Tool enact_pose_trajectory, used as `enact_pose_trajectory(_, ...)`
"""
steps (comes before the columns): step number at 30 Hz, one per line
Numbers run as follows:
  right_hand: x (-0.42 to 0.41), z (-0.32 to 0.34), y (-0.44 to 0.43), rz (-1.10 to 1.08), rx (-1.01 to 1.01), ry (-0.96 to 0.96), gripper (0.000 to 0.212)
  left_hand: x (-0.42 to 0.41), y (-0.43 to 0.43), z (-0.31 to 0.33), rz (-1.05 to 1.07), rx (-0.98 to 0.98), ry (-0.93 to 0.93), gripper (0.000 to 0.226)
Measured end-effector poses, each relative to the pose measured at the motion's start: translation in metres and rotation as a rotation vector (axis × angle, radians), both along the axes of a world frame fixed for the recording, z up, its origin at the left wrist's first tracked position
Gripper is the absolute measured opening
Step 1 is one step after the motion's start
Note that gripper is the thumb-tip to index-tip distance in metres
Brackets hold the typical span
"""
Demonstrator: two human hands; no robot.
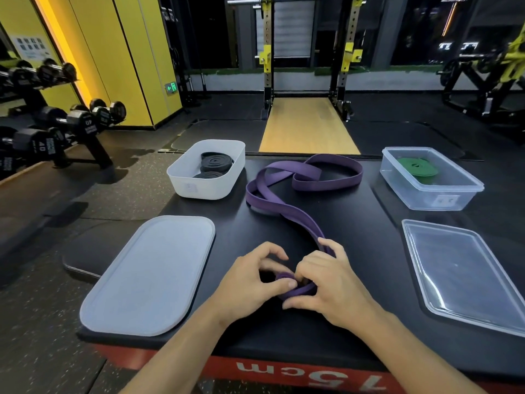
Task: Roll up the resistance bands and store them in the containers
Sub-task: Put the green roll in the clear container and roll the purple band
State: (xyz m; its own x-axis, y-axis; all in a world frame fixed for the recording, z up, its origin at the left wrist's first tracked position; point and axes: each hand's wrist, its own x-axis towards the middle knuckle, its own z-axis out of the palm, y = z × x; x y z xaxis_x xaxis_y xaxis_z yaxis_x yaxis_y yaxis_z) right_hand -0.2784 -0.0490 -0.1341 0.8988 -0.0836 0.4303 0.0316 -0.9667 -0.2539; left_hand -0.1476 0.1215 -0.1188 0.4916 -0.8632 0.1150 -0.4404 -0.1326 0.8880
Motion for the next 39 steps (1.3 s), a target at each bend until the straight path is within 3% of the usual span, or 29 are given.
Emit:
enact_pose_trajectory(4,-0.005,0.006,-0.007,0.066,0.151,0.104,0.034,0.005,-0.001,0.002,-0.058,0.011,0.085,0.040)
enact_pose_trajectory(11,-0.004,0.026,-0.026,0.168,0.277,0.305,0.022,0.008,-0.002,0.001,-0.005,-0.001,0.103,0.035)
enact_pose_trajectory(16,-0.003,0.029,-0.022,0.106,0.280,0.267,0.054,0.007,-0.002,-0.003,0.000,-0.034,0.115,0.038)
enact_pose_trajectory(18,-0.003,0.028,-0.020,0.119,0.206,0.275,0.064,0.008,-0.002,-0.003,-0.008,-0.028,0.118,0.045)
enact_pose_trajectory(24,0.003,0.037,-0.016,0.205,0.098,0.392,0.056,0.009,-0.002,0.000,-0.008,0.008,0.125,0.059)
enact_pose_trajectory(29,0.012,0.052,-0.015,0.247,0.059,0.545,0.058,0.009,-0.001,0.006,-0.093,0.035,0.116,0.105)
enact_pose_trajectory(31,0.015,0.055,-0.017,0.247,0.066,0.569,0.053,0.010,0.000,0.005,-0.091,0.048,0.116,0.110)
enact_pose_trajectory(34,0.016,0.052,-0.021,0.225,0.094,0.526,0.045,0.007,0.000,0.003,-0.079,0.024,0.088,0.098)
enact_pose_trajectory(39,0.010,0.038,-0.018,0.155,0.195,0.361,0.039,0.005,-0.002,-0.004,-0.034,-0.046,0.069,0.042)
